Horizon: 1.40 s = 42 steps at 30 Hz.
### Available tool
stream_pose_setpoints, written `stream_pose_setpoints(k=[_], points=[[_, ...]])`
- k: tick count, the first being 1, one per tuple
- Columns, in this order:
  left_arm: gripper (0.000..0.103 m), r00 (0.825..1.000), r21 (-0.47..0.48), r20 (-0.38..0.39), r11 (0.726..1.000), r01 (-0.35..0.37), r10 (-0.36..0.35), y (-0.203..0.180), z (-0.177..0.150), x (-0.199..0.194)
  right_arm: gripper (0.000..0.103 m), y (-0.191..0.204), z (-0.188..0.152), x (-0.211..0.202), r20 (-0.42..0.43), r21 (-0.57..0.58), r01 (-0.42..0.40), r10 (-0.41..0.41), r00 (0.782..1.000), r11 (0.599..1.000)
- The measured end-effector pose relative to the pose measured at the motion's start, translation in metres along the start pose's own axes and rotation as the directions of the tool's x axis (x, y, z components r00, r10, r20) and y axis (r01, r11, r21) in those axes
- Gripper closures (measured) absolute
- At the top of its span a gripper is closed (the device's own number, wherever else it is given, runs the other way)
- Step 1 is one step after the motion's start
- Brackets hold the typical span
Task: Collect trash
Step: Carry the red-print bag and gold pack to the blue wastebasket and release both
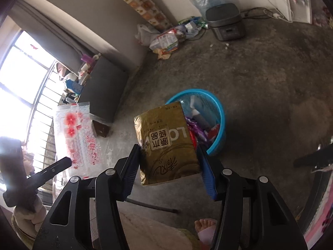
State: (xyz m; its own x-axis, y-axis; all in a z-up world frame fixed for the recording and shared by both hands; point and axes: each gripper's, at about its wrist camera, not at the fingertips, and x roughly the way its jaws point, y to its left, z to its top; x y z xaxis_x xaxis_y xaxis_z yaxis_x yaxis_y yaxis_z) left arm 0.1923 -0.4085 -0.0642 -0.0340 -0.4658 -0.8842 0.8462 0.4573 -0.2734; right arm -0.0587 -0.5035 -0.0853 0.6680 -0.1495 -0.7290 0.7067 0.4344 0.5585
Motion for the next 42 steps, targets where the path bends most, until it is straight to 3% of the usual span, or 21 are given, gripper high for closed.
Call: stream_pose_setpoints(k=[5, 12, 13, 14, 17, 20, 29, 37, 42], points=[[0.101, 0.99, -0.102, -0.142, 0.995, -0.012, -0.003, 0.014, 0.036, 0.086, 0.052, -0.009, -0.003, 0.017, -0.051, 0.027, 0.027, -0.025, 0.998, 0.999], [0.099, 0.966, -0.174, -0.251, 0.979, -0.101, 0.055, 0.014, 0.061, 0.172, 0.052, -0.013, -0.004, 0.024, -0.077, 0.039, 0.013, -0.01, 0.997, 0.999], [0.093, 0.966, -0.197, -0.256, 0.976, -0.097, 0.044, 0.016, 0.061, 0.18, 0.052, -0.014, -0.004, 0.024, -0.081, 0.04, 0.011, -0.008, 0.997, 0.999], [0.081, 0.965, -0.221, -0.261, 0.97, -0.097, 0.036, 0.018, 0.061, 0.185, 0.052, -0.015, -0.004, 0.024, -0.084, 0.04, 0.009, -0.005, 0.996, 0.999], [0.066, 0.969, -0.259, -0.245, 0.963, -0.078, 0.013, 0.017, 0.058, 0.189, 0.051, -0.016, -0.004, 0.024, -0.085, 0.043, 0.004, 0.0, 0.996, 0.999], [0.056, 0.974, -0.231, -0.226, 0.971, -0.06, 0.007, 0.012, 0.057, 0.182, 0.051, -0.017, -0.003, 0.024, -0.084, 0.047, 0.003, 0.001, 0.996, 0.999], [0.05, 0.995, -0.205, -0.104, 0.979, -0.021, -0.001, 0.007, 0.069, 0.128, 0.051, -0.01, -0.003, 0.023, -0.077, 0.029, -0.013, 0.015, 0.997, 0.999], [0.044, 0.999, -0.167, 0.045, 0.986, 0.004, 0.003, 0.023, 0.057, 0.034, 0.051, -0.005, -0.003, 0.028, -0.083, -0.011, -0.03, 0.029, 0.996, 0.999], [0.039, 0.989, -0.16, 0.137, 0.987, -0.035, 0.057, 0.042, 0.025, -0.032, 0.051, -0.003, -0.001, 0.031, -0.083, -0.03, -0.03, 0.027, 0.996, 0.999]])
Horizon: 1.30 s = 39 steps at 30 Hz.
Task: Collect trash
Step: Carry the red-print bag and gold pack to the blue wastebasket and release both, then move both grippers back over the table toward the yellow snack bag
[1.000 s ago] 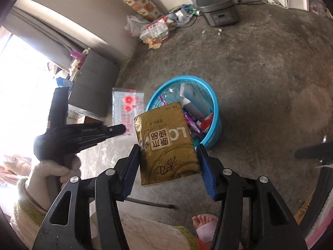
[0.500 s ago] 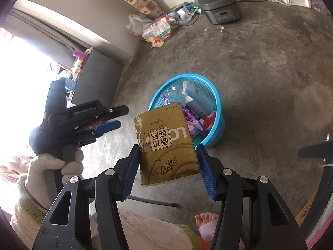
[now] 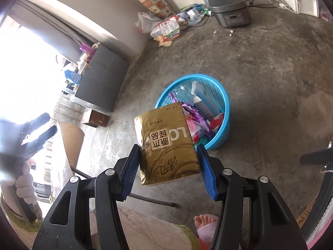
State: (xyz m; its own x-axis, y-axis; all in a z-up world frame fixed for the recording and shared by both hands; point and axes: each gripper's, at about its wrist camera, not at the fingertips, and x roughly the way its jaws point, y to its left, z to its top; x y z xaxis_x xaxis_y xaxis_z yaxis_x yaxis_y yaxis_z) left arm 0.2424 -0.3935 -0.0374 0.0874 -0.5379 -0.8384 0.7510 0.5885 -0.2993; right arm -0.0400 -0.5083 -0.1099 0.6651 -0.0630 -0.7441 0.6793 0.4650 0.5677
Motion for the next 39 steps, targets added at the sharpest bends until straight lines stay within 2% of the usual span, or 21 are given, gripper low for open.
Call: stream_pose_setpoints(k=[5, 9, 14, 16, 18, 21, 24, 33, 39], points=[[0.033, 0.994, -0.052, 0.098, 0.997, -0.051, 0.055, 0.034, -0.026, -0.065, 0.051, 0.014, -0.001, 0.018, -0.042, -0.064, 0.008, -0.011, 0.999, 0.998], [0.03, 0.977, -0.091, 0.185, 0.992, -0.09, 0.106, 0.057, -0.048, -0.109, 0.051, 0.037, -0.002, 0.047, -0.076, -0.159, 0.03, -0.043, 0.996, 0.987], [0.03, 0.965, -0.119, 0.221, 0.986, -0.117, 0.141, 0.075, -0.068, -0.142, 0.05, 0.058, 0.014, 0.096, -0.094, -0.242, 0.044, -0.069, 0.993, 0.969], [0.029, 0.962, -0.114, 0.232, 0.986, -0.123, 0.147, 0.08, -0.074, -0.151, 0.048, 0.062, 0.022, 0.119, -0.061, -0.289, 0.092, -0.114, 0.992, 0.953], [0.028, 0.956, -0.113, 0.243, 0.984, -0.138, 0.162, 0.083, -0.079, -0.158, 0.037, 0.06, 0.025, 0.143, -0.034, -0.33, 0.166, -0.188, 0.982, 0.929], [0.027, 0.955, -0.129, 0.241, 0.981, -0.144, 0.172, 0.088, -0.082, -0.161, 0.036, 0.048, 0.026, 0.161, -0.03, -0.322, 0.253, -0.277, 0.961, 0.913], [0.027, 0.953, -0.145, 0.245, 0.979, -0.144, 0.176, 0.093, -0.088, -0.166, 0.036, 0.038, 0.02, 0.144, -0.02, -0.268, 0.231, -0.245, 0.969, 0.935], [0.027, 0.939, -0.152, 0.292, 0.978, -0.141, 0.181, 0.087, -0.091, -0.175, 0.036, 0.05, 0.005, 0.078, 0.083, -0.264, 0.199, -0.184, 0.979, 0.944], [0.02, 0.913, -0.139, 0.36, 0.979, -0.15, 0.191, 0.079, -0.092, -0.192, 0.031, 0.071, 0.005, 0.041, 0.187, -0.287, 0.176, -0.125, 0.974, 0.942]])
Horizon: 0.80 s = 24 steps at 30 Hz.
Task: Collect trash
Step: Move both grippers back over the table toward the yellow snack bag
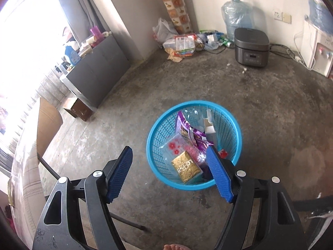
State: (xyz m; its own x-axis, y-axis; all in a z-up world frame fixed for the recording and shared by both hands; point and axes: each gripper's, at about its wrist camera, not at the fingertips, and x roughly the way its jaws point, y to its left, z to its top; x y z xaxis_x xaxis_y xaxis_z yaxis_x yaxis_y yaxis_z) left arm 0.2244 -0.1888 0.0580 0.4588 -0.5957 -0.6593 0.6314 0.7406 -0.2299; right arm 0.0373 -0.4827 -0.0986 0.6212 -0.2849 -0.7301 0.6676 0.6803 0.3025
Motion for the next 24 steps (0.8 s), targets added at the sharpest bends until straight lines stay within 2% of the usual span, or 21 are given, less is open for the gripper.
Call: stream_pose_setpoints(k=[3, 10, 16, 24], points=[[0.015, 1.0, 0.009, 0.031, 1.0, -0.005, 0.005, -0.002, 0.002, -0.007, 0.024, 0.006, 0.004, -0.013, 0.051, -0.018, -0.011, 0.012, 0.999, 1.0], [0.006, 0.992, -0.001, 0.121, 0.999, -0.033, 0.033, 0.001, 0.006, -0.022, 0.016, 0.019, 0.009, -0.029, 0.118, -0.064, -0.006, 0.014, 0.993, 0.998], [0.006, 0.982, 0.0, 0.181, 0.998, -0.056, 0.056, 0.001, 0.005, -0.036, 0.009, 0.039, 0.009, -0.052, 0.192, -0.132, -0.002, 0.028, 0.981, 0.991], [0.006, 0.974, -0.032, 0.217, 0.998, -0.061, 0.067, 0.011, 0.005, -0.053, 0.008, 0.066, 0.009, -0.078, 0.251, -0.222, -0.008, 0.065, 0.966, 0.975]])
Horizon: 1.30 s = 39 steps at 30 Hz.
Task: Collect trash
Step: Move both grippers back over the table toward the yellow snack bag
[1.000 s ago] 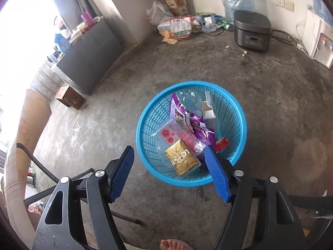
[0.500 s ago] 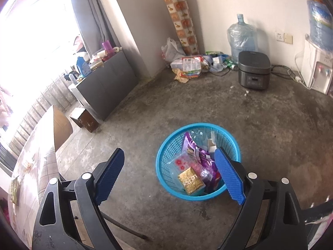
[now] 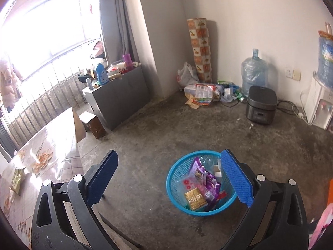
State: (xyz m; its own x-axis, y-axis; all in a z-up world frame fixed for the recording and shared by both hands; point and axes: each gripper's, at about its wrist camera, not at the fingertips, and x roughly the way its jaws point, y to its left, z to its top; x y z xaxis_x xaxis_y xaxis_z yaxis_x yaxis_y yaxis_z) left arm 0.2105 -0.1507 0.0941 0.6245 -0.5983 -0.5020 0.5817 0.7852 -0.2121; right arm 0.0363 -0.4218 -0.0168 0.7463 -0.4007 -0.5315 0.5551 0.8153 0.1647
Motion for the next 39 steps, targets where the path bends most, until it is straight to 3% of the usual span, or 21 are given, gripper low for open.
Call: stream_pose_setpoints(k=[9, 23, 39], points=[[0.006, 0.999, -0.048, 0.046, 0.999, -0.022, 0.025, 0.021, -0.004, -0.032, 0.008, 0.03, 0.011, -0.03, 0.04, -0.053, -0.072, 0.074, 0.996, 0.996], [0.006, 0.996, -0.128, 0.063, 0.99, -0.053, 0.061, 0.063, -0.028, -0.077, 0.008, 0.087, 0.017, -0.048, -0.027, -0.109, -0.249, 0.247, 0.969, 0.962], [0.006, 0.981, -0.222, 0.1, 0.965, -0.138, 0.164, 0.129, -0.056, -0.123, 0.008, 0.126, 0.014, -0.055, -0.096, -0.146, -0.332, 0.321, 0.942, 0.932]])
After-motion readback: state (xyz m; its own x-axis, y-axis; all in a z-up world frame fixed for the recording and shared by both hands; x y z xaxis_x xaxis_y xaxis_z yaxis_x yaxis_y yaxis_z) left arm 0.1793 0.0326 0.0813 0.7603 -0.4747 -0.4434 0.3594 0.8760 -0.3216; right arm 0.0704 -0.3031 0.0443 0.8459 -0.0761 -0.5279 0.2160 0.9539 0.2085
